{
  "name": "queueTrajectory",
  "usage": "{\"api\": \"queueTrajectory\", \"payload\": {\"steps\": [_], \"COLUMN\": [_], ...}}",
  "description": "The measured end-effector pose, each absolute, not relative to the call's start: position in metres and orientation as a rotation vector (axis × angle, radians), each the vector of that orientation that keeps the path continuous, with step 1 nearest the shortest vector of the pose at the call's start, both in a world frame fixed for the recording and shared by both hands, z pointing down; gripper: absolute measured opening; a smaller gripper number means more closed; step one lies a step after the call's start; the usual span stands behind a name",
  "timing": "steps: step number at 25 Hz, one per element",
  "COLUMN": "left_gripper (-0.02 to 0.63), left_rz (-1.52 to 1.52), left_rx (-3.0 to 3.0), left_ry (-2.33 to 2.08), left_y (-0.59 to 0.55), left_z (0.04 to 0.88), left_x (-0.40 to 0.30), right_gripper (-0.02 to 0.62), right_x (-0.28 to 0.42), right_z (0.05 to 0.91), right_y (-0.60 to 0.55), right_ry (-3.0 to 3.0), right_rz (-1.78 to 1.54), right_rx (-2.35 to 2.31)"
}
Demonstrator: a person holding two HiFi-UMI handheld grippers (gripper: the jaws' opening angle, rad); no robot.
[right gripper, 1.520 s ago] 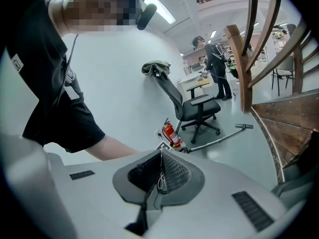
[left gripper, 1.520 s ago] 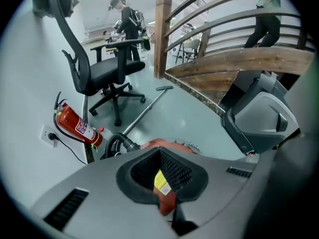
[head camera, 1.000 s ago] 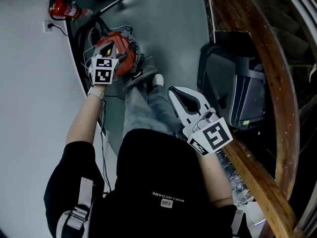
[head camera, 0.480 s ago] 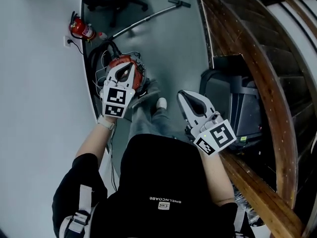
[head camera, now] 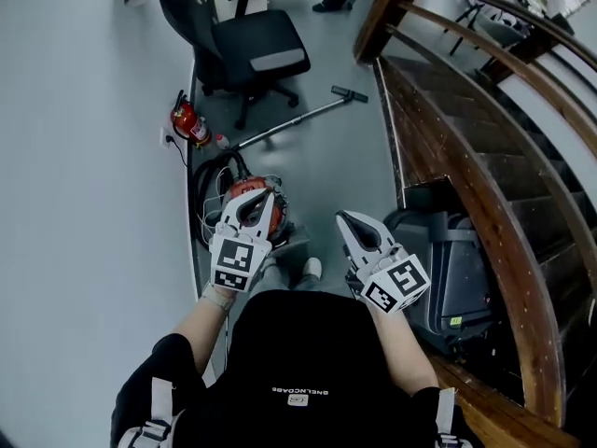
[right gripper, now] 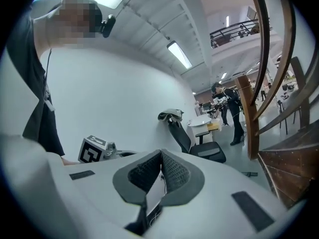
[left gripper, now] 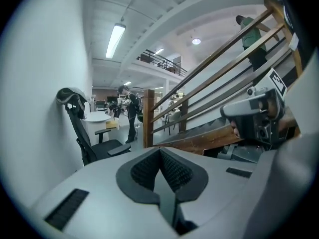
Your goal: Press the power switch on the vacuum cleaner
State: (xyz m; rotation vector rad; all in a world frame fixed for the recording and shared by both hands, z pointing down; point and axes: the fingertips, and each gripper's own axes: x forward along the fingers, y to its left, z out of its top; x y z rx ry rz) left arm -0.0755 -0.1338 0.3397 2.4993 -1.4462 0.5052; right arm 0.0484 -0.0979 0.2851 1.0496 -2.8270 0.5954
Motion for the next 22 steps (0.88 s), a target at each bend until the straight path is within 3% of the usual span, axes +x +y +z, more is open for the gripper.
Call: {"api": "queueTrajectory", "payload": {"steps": [13, 22], "left_gripper": [0.015, 0.015], "left_rz": [0.359, 0.322], "left_rx": [2.490, 2.436], "left_ry": [-1.553, -1.641], "left_y": [-0.082, -0.062], "left_z": [0.256, 0.252], "left_x": [-0.083, -0.095], "right_gripper": [0.028, 0.028], "right_x": [0.040, 0.027], "right_z": [0.237, 0.234], "right_y": [-0.088, -0.072], "right_ry": [-3.004, -3.051], "right_rz": [0.567, 0.565], "right_rx": [1.008, 0.904]}}
